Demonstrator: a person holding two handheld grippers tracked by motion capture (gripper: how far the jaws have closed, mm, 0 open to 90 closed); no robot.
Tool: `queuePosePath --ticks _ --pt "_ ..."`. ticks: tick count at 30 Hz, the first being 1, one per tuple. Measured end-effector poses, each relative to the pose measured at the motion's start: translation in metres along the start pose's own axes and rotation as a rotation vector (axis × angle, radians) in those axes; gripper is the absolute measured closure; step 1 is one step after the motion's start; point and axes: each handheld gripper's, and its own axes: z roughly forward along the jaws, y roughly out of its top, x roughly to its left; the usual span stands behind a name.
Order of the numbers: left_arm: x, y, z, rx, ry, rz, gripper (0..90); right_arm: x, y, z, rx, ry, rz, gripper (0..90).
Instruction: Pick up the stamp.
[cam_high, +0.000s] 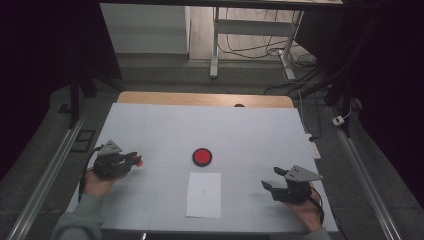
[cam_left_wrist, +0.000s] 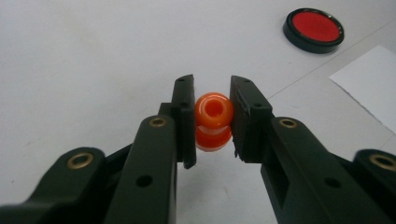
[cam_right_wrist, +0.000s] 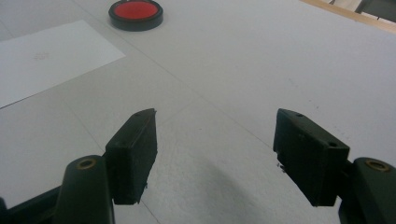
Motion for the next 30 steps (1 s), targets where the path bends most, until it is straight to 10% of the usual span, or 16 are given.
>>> queuePosePath --ticks 30 --pt "-0.029 0.017 -0.002 -0.043 -0.063 0.078 72.2 0.001 -0.002 0.000 0.011 -0.002 0.000 30.0"
